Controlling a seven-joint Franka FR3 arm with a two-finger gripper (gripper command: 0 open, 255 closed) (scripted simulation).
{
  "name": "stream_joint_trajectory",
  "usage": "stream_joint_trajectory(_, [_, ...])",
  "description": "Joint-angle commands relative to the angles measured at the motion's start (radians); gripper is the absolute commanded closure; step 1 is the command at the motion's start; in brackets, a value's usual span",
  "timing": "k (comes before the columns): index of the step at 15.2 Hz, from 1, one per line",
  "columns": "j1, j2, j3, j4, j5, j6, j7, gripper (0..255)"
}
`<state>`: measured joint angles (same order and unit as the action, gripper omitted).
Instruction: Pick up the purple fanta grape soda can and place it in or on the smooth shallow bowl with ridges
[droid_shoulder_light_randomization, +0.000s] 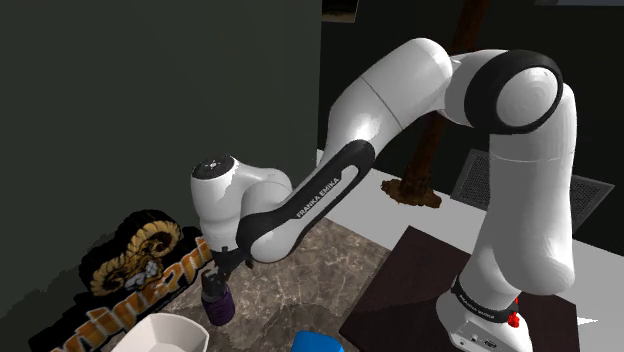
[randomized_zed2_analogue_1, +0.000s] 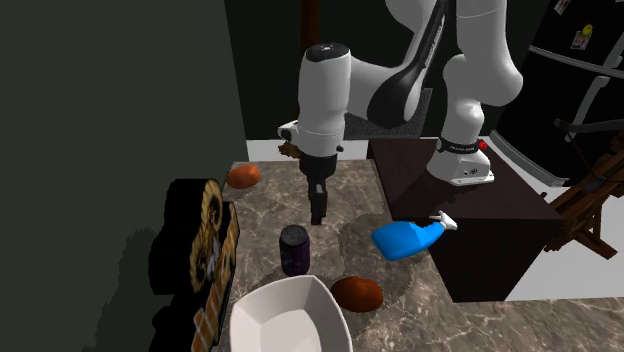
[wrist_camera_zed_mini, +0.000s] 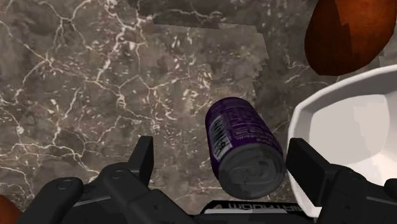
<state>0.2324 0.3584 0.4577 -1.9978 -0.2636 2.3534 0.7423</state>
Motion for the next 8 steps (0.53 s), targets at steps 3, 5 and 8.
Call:
stream_joint_trajectory(3, [0.079,0.160,-0.036,0.152,-0.078,-0.004,0.073,0])
stream_joint_trajectory(5, [0.085,0.178,-0.045,0.152,-0.088,0.014,0.079,0])
stream_joint_trajectory(8, [0.093,0.208,-0.056,0.155,-0.104,0.039,0.089,0])
